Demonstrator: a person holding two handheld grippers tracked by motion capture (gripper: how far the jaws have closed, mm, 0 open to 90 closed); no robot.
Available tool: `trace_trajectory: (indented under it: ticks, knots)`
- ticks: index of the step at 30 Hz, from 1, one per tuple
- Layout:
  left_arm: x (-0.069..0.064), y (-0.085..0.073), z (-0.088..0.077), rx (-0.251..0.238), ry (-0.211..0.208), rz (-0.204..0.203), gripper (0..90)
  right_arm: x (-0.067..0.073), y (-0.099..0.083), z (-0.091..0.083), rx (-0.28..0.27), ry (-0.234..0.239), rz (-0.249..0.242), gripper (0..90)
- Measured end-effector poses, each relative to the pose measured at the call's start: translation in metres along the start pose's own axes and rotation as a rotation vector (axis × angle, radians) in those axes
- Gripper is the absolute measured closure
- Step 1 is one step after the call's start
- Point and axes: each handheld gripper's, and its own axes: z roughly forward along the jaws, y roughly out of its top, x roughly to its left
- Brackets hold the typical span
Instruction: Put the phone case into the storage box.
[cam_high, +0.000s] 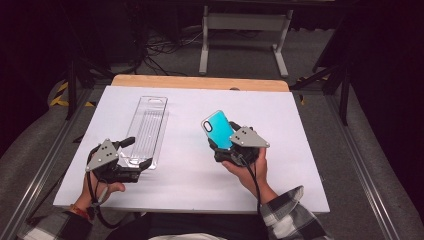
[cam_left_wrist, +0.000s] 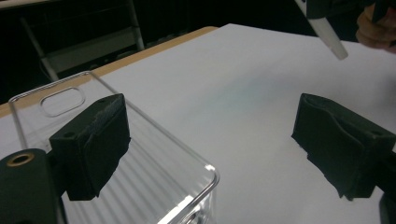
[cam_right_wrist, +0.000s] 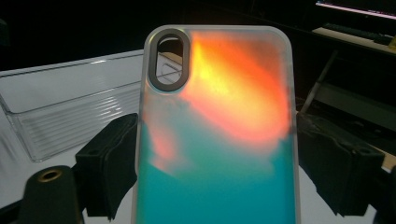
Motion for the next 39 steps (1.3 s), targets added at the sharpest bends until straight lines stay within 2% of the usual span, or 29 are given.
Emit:
trace_trajectory:
  ticks: [3,6,11,15,18,20,22,24,28,30,36,37,39]
  knots:
    - [-0.005,0.005,0.007,-0.008,-0.011,-0.001,12.2,0.004,0.0,0.001,-0.008,0.009,-0.002,17.3]
    - [-0.011,0.011,0.016,-0.003,-0.05,0.0,14.5,0.011,-0.001,0.002,-0.021,0.02,-0.018,17.3]
    - [-0.024,0.022,0.037,-0.035,-0.086,0.005,19.7,0.02,-0.001,0.004,-0.027,0.031,-0.042,17.3]
    - [-0.027,0.028,0.049,-0.042,-0.118,-0.038,20.7,0.028,-0.002,0.007,-0.027,0.036,-0.067,17.3]
    - [-0.029,0.031,0.056,-0.05,-0.132,-0.053,21.9,0.032,-0.003,0.008,-0.029,0.038,-0.084,17.3]
    - [-0.029,0.033,0.062,-0.06,-0.142,-0.083,24.6,0.035,-0.004,0.009,-0.032,0.038,-0.091,17.3]
    - [-0.028,0.033,0.068,-0.052,-0.171,-0.117,29.1,0.037,-0.004,0.01,-0.034,0.036,-0.101,17.3]
    - [-0.029,0.034,0.072,-0.053,-0.153,-0.125,30.7,0.038,-0.005,0.012,-0.035,0.037,-0.1,17.3]
    - [-0.03,0.034,0.081,-0.049,-0.19,-0.175,35.5,0.042,-0.006,0.014,-0.035,0.026,-0.118,17.3]
    - [-0.032,0.033,0.085,-0.056,-0.218,-0.17,35.4,0.046,-0.007,0.015,-0.041,0.015,-0.13,17.3]
    - [-0.033,0.035,0.088,-0.059,-0.217,-0.164,36.8,0.053,-0.009,0.019,-0.037,0.012,-0.168,17.2]
    - [-0.032,0.035,0.089,-0.065,-0.214,-0.174,36.8,0.055,-0.01,0.02,-0.041,0.006,-0.178,17.2]
    - [-0.031,0.036,0.09,-0.076,-0.211,-0.184,44.0,0.06,-0.01,0.02,-0.046,0.0,-0.206,17.2]
